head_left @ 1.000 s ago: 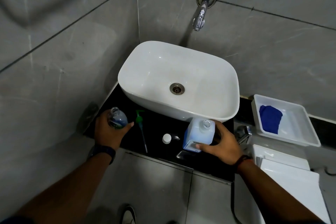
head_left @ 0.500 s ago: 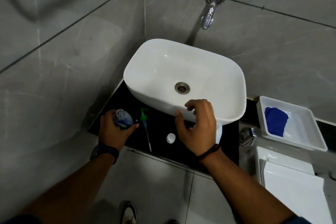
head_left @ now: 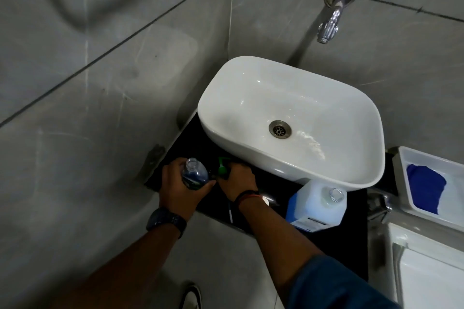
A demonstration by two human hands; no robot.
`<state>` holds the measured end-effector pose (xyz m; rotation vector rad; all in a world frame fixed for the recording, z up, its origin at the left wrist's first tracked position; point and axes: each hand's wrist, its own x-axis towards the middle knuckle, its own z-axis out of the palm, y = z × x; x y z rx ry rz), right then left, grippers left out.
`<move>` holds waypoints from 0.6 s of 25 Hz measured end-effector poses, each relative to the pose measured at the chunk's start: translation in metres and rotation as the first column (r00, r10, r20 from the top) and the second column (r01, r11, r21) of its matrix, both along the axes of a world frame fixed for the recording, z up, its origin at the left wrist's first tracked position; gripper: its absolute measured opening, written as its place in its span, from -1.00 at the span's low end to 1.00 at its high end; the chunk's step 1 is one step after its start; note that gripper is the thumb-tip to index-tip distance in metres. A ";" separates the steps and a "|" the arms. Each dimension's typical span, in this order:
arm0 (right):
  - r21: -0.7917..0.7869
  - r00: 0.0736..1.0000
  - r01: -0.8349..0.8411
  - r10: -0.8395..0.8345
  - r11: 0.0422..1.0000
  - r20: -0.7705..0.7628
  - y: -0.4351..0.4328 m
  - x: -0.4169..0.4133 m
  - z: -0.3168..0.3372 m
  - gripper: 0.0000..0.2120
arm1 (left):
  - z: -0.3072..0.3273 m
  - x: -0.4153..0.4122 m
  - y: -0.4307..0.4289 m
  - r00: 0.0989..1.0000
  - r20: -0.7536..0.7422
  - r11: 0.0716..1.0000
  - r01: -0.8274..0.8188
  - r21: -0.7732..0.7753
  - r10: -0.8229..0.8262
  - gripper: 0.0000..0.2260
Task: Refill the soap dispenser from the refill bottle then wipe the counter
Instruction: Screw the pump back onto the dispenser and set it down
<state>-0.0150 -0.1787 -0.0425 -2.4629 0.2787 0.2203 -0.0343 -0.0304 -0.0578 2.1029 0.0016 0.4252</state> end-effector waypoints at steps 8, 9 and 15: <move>0.156 0.973 -0.025 -0.012 0.987 0.231 0.017 0.010 0.029 -0.85 | 0.022 0.004 0.007 0.998 -0.061 0.997 -0.038 -0.063 0.035 -0.38; 0.204 0.950 -0.050 -0.017 0.978 0.311 0.022 0.008 0.047 -0.82 | 0.029 0.005 0.010 0.996 -0.064 0.996 -0.060 -0.063 0.056 -0.40; 0.457 0.637 -0.265 -0.201 0.849 0.744 0.029 -0.001 0.196 -0.73 | 0.092 0.003 0.001 0.995 -0.045 0.994 -0.092 -0.058 0.089 -0.31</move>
